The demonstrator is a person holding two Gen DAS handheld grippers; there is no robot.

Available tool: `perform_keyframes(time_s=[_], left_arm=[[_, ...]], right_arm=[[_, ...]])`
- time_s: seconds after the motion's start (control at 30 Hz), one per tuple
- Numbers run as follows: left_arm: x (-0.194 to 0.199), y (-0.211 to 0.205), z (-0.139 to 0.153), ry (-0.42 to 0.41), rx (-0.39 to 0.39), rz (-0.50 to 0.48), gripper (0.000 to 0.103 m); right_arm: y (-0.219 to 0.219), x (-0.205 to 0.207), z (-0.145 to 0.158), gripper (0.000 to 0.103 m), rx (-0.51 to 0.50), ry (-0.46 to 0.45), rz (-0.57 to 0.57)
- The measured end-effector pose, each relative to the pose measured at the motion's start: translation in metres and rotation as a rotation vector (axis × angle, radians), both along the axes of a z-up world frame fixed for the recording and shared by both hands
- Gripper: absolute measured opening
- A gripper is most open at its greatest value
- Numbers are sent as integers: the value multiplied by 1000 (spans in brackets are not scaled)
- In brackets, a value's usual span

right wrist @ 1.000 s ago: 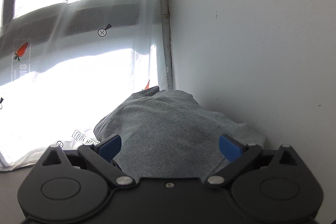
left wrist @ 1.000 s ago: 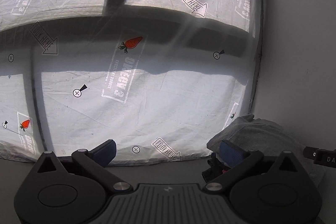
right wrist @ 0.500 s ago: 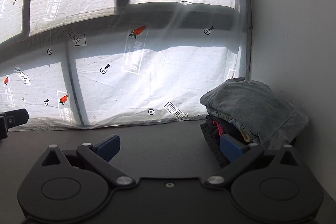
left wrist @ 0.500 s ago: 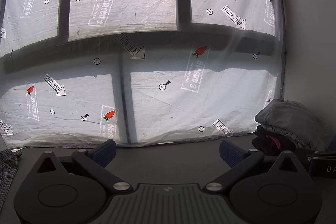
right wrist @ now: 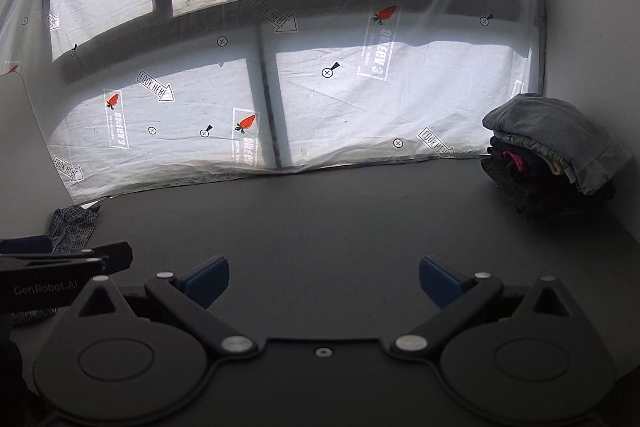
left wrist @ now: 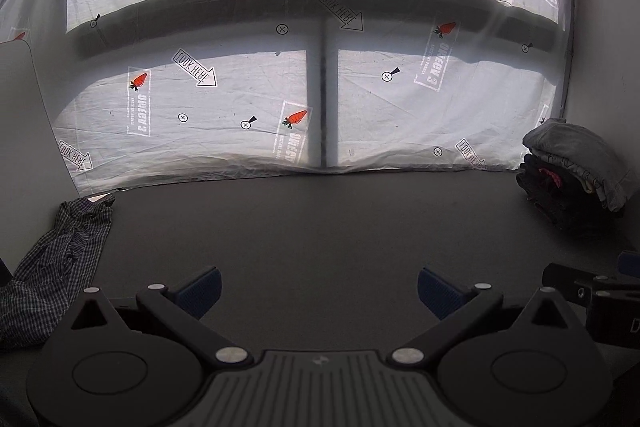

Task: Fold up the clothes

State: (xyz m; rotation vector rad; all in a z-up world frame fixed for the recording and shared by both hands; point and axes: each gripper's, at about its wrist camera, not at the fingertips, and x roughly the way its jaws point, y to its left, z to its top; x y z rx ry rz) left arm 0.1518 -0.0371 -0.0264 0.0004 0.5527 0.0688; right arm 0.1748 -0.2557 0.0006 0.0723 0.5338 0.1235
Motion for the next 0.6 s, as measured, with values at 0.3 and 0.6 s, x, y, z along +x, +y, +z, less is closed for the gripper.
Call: perform_keyframes(time_s=[0.3, 0.6], left_arm=[[-68, 44, -21, 96, -39, 54, 103], [-92, 56, -22, 99, -27, 58, 103]], right_arm=[[48, -75, -15, 103, -29, 67, 17], [65, -113, -24, 103, -67, 90, 26]])
